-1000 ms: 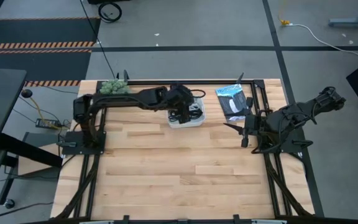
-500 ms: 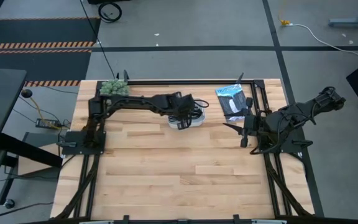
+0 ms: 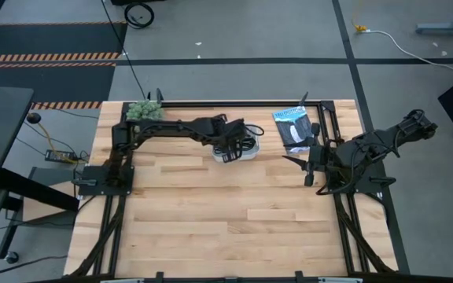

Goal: Pick and place USB-C Cables
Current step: Return to Home Position

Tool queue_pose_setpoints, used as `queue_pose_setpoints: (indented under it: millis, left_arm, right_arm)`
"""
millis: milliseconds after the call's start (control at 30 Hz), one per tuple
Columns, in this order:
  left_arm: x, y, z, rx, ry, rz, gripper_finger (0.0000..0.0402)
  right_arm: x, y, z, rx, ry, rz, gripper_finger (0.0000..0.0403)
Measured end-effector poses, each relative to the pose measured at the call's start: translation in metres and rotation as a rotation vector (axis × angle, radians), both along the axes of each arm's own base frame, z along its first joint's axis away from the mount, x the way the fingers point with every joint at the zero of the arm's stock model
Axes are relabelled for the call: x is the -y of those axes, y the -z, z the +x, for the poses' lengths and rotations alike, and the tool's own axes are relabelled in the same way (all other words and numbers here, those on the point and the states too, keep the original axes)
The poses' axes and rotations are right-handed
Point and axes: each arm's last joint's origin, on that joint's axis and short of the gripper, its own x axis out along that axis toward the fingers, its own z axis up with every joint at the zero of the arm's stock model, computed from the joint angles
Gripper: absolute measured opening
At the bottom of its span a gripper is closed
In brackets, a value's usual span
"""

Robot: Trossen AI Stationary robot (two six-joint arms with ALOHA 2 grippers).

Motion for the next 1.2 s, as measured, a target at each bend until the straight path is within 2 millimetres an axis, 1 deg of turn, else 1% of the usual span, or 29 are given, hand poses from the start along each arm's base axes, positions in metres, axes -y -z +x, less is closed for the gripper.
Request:
queue_pose_setpoints:
  millis: [100, 200, 300, 400, 467, 567, 667, 767, 933, 1067, 1200]
  left_arm:
    - [0.004, -0.024, 0.0, 0.009, 0.008, 0.001, 0.02]
    - [0.01, -0.049, -0.002, 0.013, 0.024, -0.01, 0.0201]
    - [0.019, -0.064, -0.008, 0.017, 0.056, -0.047, 0.0193]
    - [0.028, -0.069, -0.015, -0.003, 0.06, -0.066, 0.0182]
    - [0.035, -0.07, -0.02, -0.047, 0.062, -0.079, 0.0174]
    - [0.046, -0.071, -0.028, -0.112, 0.067, -0.092, 0.0164]
    - [0.058, -0.074, -0.032, -0.133, 0.081, -0.099, 0.0155]
    - [0.069, -0.078, -0.035, -0.144, 0.105, -0.101, 0.0147]
    - [0.083, -0.084, -0.042, -0.16, 0.129, -0.087, 0.0142]
    - [0.094, -0.087, -0.043, -0.14, 0.121, -0.085, 0.0141]
    - [0.111, -0.088, -0.044, -0.138, 0.151, -0.059, 0.0141]
  right_arm:
    - [0.0, 0.0, 0.0, 0.0, -0.001, 0.0, 0.0148]
    - [-0.001, 0.001, 0.0, -0.022, -0.049, 0.0, 0.0148]
    - [-0.003, 0.01, 0.0, -0.04, -0.121, -0.009, 0.0148]
    - [-0.001, 0.018, -0.002, -0.011, -0.127, -0.035, 0.0145]
    - [0.002, 0.022, -0.005, 0.017, -0.12, -0.046, 0.0143]
    - [0.007, 0.027, -0.014, 0.046, -0.126, -0.038, 0.0141]
    - [0.011, 0.03, -0.025, 0.082, -0.166, -0.011, 0.0138]
    - [0.015, 0.033, -0.037, 0.119, -0.203, 0.019, 0.0134]
    - [0.023, 0.036, -0.054, 0.19, -0.195, 0.081, 0.0128]
    - [0.026, 0.042, -0.062, 0.217, -0.208, 0.112, 0.0127]
    - [0.027, 0.051, -0.068, 0.226, -0.252, 0.129, 0.0127]
